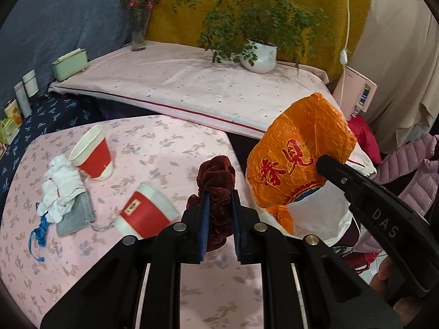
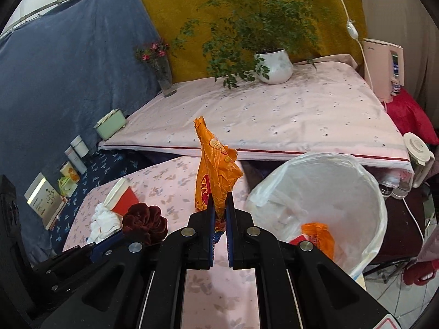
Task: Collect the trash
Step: 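Carry the scrunchie and orange bag over the white bin and open both tools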
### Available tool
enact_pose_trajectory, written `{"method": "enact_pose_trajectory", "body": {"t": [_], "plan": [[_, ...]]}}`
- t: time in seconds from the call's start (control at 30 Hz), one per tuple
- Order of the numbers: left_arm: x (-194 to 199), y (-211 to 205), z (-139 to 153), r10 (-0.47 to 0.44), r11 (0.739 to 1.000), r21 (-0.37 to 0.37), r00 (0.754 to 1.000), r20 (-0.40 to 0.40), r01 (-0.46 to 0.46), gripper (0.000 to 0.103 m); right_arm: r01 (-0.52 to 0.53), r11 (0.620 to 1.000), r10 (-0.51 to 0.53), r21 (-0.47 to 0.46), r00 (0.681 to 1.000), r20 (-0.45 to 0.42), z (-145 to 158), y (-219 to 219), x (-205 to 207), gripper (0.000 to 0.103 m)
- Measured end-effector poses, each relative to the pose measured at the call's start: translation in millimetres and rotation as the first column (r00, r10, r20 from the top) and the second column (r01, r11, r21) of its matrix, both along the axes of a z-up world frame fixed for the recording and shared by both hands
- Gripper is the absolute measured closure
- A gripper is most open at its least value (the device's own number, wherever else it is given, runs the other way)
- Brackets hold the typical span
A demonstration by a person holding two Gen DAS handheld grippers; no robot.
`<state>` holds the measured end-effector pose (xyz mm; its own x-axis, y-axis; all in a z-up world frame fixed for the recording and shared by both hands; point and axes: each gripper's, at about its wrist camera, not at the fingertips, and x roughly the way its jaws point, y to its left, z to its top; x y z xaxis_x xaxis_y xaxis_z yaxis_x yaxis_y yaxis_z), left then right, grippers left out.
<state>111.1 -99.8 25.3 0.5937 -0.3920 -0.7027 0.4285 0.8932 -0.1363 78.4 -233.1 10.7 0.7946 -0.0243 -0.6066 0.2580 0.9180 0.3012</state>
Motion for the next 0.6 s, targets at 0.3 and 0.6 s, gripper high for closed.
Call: {"method": "enact_pose_trajectory", "body": {"t": [0.3,0.6], "plan": [[-4.4,-75.4,-0.6,-0.136,0.991,-0.011,0.991,-0.002,0.136,0.088,0.117,0.993,-0.117,0.012,0.993,-0.034,-16.7,-59.5,-16.7,0.096],[-1.1,-117.4,-16.1,-0.201,0.98,-0.02,0.979,-0.037,0.2,0.084,0.171,0.985,-0.169,0.027,0.984,-0.061,-33.3,-95.1,-24.3,0.096]]}}
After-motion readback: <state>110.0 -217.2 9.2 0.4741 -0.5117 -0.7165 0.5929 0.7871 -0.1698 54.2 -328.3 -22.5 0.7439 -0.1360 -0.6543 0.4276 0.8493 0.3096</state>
